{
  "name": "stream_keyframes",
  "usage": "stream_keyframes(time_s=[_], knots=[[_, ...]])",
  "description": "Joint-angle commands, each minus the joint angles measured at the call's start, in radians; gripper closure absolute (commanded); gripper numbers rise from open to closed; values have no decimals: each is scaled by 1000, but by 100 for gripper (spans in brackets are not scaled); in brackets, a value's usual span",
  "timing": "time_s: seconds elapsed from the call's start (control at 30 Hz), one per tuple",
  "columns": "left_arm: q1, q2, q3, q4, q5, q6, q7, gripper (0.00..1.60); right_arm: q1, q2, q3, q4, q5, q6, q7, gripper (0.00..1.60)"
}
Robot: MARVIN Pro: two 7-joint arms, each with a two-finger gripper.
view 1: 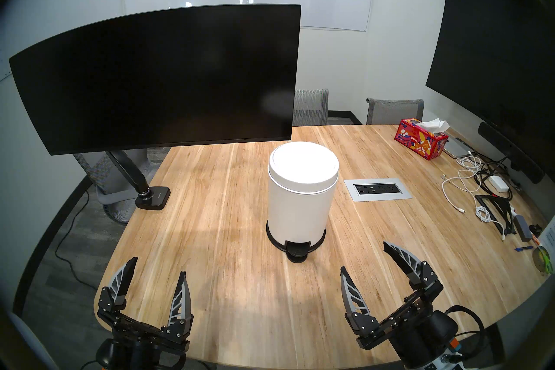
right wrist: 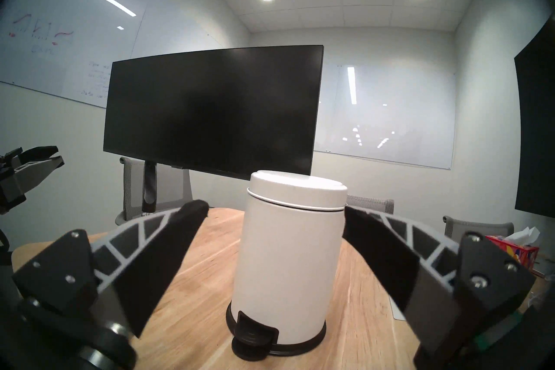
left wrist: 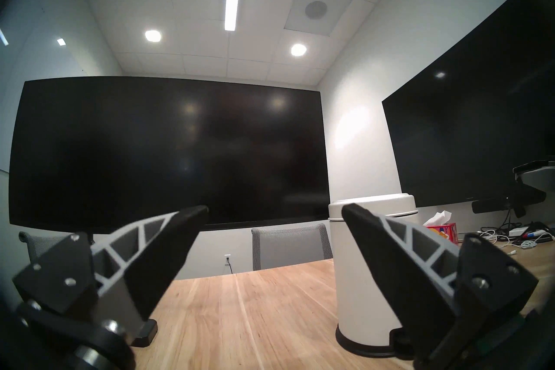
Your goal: Peel the sticky note off the monitor, open the trash can lid and drop the sticker into the trash can
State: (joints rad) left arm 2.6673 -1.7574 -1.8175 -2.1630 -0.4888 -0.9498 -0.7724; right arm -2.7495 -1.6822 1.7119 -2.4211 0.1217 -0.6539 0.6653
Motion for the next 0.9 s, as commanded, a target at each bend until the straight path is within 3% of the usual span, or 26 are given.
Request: stream_keyframes(time_s=[0.0, 0.87], knots=[[-5, -32, -9, -5, -35, -10, -42, 0, -12, -2, -7, -22, 10, -30, 1, 0], [-21, -72, -31, 4, -87, -10, -127, 0, -15, 1, -8, -22, 9, -35, -3, 0]])
